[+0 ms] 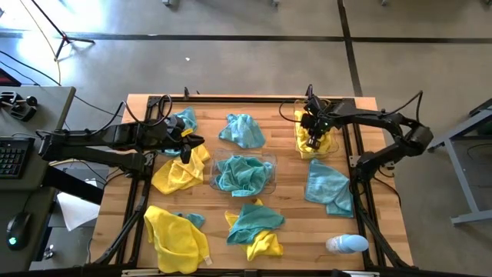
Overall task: Sort microfiber towel by color & place in baskets
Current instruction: Put the yellow towel into the top transparent bin
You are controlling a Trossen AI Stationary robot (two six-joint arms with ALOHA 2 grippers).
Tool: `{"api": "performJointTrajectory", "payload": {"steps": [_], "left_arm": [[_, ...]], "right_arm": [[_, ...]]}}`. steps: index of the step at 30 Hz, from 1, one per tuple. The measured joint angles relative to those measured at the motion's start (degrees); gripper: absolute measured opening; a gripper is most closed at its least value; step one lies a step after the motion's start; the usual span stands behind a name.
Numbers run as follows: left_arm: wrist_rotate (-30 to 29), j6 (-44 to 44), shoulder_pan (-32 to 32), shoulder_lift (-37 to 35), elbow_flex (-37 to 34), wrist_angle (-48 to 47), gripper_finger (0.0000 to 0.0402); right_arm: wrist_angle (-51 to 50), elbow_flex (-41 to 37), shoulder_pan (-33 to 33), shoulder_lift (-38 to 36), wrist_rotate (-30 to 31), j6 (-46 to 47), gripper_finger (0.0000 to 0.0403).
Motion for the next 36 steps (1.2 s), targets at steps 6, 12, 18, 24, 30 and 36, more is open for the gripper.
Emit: {"api": "performJointTrajectory", "payload": {"steps": [6, 12, 18, 24, 30, 36], "left_arm": [[0.02, 0.01, 0.0, 0.0, 0.0, -0.02, 0.0042], [0.02, 0.09, 0.0, 0.0, 0.0, -0.14, 0.0042], [0.02, 0.25, 0.0, 0.0, 0.0, -0.25, 0.0042], [0.02, 3.15, 0.0, 0.0, 0.0, -0.24, 0.0042], [0.0, 4.55, 0.0, 0.0, 0.0, -0.24, 0.0042], [0.0, 6.29, 0.0, 0.0, 0.0, -0.24, 0.0042]], "right_arm": [[-3.44, 0.86, 0.02, -0.99, 1.25, 1.97, 0.0041], [-11.8, 7.23, 0.0, -3.25, 1.83, 4.49, 0.0098], [-22.59, 16.08, 0.02, -4.29, 1.86, 8.33, 0.0144], [-28.56, 21.6, 0.01, -4.42, 1.86, 13.34, 0.0168], [-30.14, 21.35, 0.07, -4.78, 1.89, 19.99, 0.0147], [-28.97, 20.72, 1.2, -10.44, 1.86, 23.39, 0.0026]]}}
